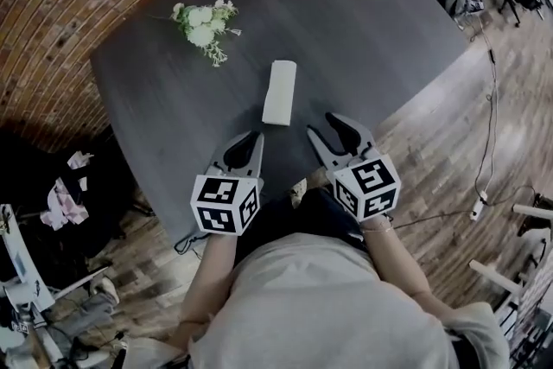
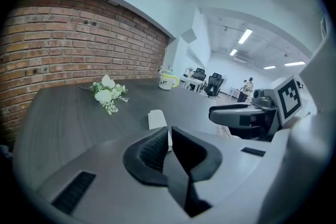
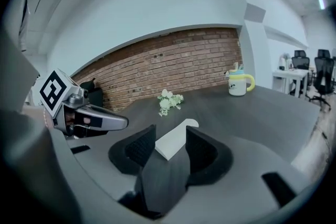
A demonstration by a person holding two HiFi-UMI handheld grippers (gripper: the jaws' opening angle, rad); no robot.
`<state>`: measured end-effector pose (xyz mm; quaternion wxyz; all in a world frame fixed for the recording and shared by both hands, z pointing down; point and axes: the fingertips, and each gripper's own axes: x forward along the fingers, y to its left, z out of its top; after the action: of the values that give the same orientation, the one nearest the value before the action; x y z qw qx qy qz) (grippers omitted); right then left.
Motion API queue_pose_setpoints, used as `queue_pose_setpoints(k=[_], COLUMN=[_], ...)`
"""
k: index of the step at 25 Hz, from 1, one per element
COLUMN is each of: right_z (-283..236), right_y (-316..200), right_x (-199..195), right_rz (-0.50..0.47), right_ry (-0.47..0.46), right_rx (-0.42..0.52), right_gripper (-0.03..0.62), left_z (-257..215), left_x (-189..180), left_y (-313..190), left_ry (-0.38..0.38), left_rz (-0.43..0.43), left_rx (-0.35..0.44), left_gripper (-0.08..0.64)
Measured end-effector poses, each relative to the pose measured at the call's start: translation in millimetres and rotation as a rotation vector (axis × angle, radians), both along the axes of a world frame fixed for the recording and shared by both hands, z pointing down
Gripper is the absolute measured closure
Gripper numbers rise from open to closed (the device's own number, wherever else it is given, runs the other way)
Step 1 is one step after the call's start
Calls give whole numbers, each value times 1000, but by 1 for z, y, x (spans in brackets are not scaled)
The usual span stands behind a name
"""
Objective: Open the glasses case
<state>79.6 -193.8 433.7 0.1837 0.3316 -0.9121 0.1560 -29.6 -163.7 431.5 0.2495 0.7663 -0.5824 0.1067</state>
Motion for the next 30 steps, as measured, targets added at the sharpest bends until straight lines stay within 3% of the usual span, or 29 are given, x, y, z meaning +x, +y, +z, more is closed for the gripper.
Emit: queue_pose_setpoints(k=[5,10,19,26,30], right_z=[16,34,58,80,90], right_y=[6,-1,-11,-25,-29], right_x=[-16,-27,-47,-74,-88], right_rz=[-11,5,19,6,13], right_ry=[-1,28,121,195,261], right_rx=[-39,-78,-140,-132,-110], right_gripper=[419,404,368,348,297], left_z=[12,21,46,66,76], left_x=[3,-10,-33,-56,-62], left_y=[-5,-12,-17,-28,-28], left_ry=[76,55,122,146,165], left_rz=[2,8,33,25,24], left_rx=[-7,-21,-68,-86,-99], left_gripper=[523,523,523,523,523])
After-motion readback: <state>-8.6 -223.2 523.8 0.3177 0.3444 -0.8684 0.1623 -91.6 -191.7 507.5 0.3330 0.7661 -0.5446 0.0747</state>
